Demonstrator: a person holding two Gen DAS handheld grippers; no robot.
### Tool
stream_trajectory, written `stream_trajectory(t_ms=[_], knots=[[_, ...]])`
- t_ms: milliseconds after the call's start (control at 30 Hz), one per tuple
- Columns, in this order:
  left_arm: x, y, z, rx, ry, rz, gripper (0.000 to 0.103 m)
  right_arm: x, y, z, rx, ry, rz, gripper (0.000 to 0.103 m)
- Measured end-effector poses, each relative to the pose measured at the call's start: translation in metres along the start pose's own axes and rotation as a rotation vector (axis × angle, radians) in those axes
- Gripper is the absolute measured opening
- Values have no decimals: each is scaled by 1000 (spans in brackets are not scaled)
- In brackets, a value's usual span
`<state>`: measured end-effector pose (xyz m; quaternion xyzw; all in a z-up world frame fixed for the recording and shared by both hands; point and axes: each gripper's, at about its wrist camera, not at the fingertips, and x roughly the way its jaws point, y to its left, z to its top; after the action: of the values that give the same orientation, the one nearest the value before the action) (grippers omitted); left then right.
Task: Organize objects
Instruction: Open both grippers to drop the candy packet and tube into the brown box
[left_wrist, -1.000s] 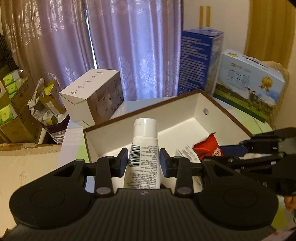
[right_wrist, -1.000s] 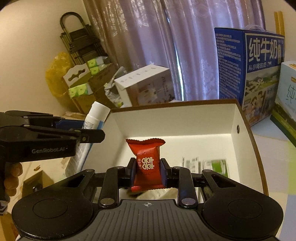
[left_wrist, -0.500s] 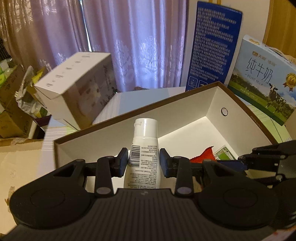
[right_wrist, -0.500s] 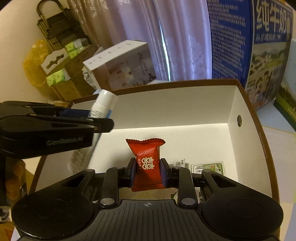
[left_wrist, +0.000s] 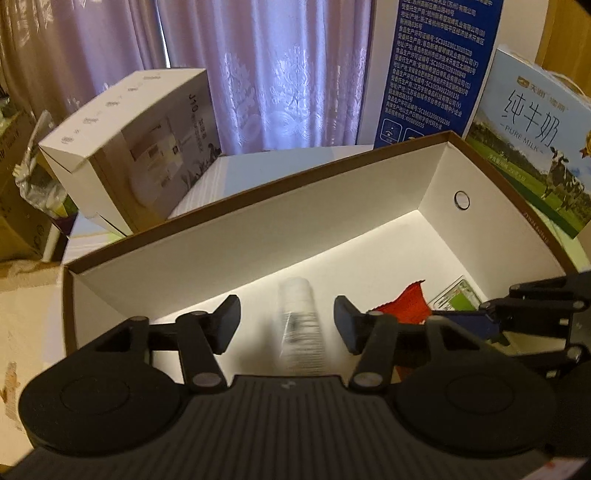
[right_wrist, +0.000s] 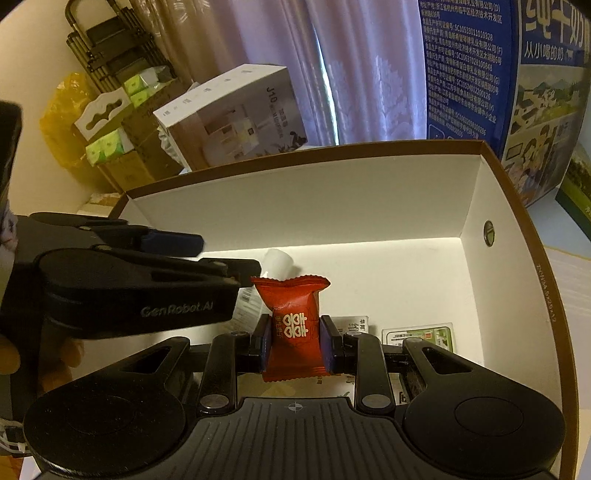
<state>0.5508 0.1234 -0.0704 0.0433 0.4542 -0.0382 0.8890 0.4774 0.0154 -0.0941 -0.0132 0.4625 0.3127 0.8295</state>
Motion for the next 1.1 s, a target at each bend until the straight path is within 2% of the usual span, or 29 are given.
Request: stream_trajectory(t_ms=[233,400,467,567,1100], knots=[[-10,17,-4,-37,5,20,64,1,2,3,31,-1,17,24],[-22,26,-7,-44,-9,53,77,-1,4,8,67,-17,37,27],[-27,29,-8,-49,-14,54,78,-5,4,8,73,-30,28,40],[-38,30,-11,-63,-21,41,80,-13,3,7,85,-46,26,44],[-115,12,-53,-78,-68,11,89,-100,13,-38,113,-142,0,47]])
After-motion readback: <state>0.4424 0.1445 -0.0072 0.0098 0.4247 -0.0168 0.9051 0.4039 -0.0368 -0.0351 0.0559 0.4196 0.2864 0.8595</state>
